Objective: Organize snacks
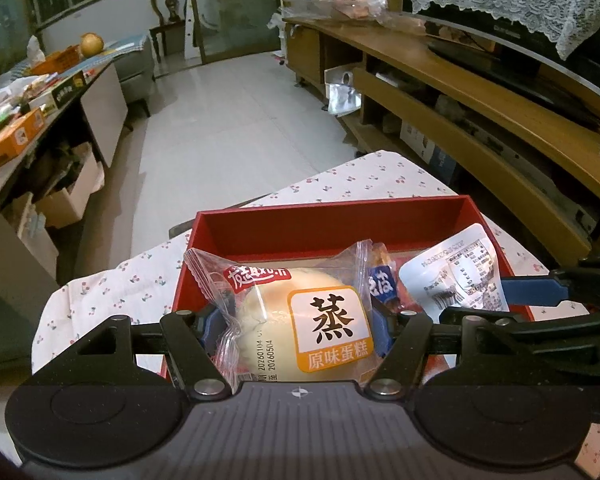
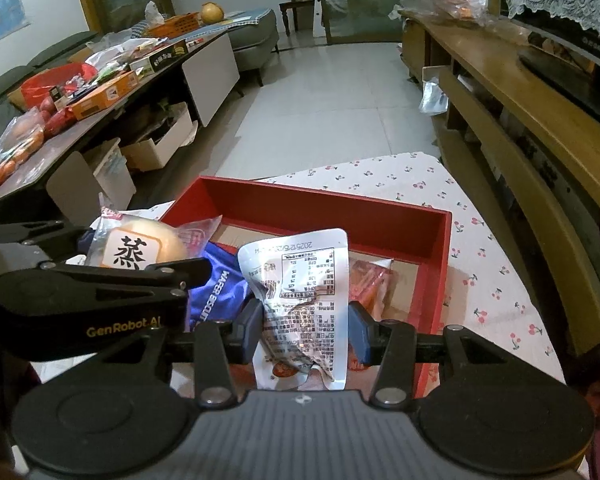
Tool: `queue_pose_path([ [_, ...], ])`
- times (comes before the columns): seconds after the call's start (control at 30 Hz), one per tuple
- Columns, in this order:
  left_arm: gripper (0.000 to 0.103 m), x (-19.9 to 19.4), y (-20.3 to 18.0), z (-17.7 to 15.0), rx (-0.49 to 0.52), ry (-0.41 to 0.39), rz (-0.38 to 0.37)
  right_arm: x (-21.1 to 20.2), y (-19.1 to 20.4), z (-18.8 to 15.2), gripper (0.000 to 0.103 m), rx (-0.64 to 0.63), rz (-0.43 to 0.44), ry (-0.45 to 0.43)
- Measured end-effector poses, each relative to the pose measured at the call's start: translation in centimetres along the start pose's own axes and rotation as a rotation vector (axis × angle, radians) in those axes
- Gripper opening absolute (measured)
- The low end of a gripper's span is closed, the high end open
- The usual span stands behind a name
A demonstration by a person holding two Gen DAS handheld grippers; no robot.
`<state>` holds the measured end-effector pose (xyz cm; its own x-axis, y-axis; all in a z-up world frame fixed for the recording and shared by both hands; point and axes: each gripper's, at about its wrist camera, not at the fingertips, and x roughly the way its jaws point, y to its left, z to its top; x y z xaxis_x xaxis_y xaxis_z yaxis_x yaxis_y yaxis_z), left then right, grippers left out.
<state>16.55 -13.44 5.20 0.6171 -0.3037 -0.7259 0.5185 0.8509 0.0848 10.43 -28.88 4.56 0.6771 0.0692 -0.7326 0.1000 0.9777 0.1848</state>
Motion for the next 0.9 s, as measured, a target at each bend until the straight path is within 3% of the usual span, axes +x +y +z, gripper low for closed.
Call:
queue_pose_path([
  [0.9, 0.073, 3.7, 0.5, 0.4, -0.007, 0.043, 0.055, 4.4, -0.1, 1.2, 0.052, -0.008, -0.034, 0.045],
])
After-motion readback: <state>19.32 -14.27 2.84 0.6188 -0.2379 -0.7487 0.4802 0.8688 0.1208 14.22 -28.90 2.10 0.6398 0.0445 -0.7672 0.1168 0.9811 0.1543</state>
